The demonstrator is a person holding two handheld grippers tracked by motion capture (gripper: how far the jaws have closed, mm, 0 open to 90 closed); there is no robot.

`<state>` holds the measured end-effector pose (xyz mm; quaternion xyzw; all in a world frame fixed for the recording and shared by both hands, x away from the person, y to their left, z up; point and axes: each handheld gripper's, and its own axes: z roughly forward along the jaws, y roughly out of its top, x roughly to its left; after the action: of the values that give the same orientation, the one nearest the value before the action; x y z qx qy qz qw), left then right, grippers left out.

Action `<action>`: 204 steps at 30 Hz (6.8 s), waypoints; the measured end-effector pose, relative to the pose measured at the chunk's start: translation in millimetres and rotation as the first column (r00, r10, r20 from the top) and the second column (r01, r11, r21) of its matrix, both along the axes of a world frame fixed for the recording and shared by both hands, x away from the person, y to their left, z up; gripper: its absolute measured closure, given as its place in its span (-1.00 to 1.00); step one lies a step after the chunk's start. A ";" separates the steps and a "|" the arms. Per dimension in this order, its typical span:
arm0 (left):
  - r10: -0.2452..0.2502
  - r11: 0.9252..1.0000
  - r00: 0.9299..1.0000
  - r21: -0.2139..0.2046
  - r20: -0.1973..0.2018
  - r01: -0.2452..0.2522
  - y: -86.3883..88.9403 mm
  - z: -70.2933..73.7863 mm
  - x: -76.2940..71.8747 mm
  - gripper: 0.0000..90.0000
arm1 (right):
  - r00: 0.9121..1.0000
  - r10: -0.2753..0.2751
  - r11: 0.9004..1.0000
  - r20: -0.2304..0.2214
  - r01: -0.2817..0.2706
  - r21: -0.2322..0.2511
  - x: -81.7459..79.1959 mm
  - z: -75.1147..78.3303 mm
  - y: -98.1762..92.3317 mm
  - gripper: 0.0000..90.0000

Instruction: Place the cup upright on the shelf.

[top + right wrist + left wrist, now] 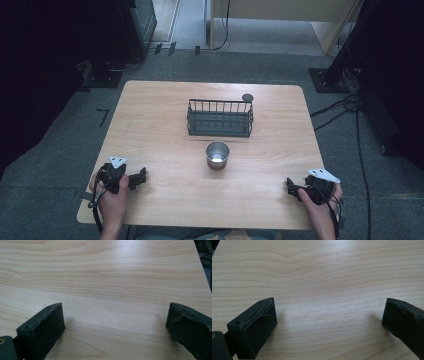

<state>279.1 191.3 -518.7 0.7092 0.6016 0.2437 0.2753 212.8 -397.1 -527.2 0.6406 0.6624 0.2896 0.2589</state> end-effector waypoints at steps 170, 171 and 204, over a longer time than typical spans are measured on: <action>0.001 1.000 1.000 -0.001 0.000 -0.001 -0.1 0.0 0.0 -1.00 | 0.880 0.455 0.881 0.139 -0.467 0.075 73.7 63.2 220.4 -0.94; 0.000 1.000 1.000 -0.001 0.000 0.000 -0.1 0.0 0.0 -1.00 | 0.879 0.457 0.881 0.137 -0.469 0.071 74.3 62.5 222.1 -0.94; 0.000 1.000 1.000 -0.001 0.000 0.000 -0.1 0.0 0.0 -1.00 | 0.909 0.407 0.913 0.096 -0.409 0.003 85.9 43.7 240.0 -0.67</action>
<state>279.1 191.3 -518.7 0.7090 0.6019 0.2435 0.2754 298.8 -157.2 -483.5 0.4770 0.7652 0.3745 0.2159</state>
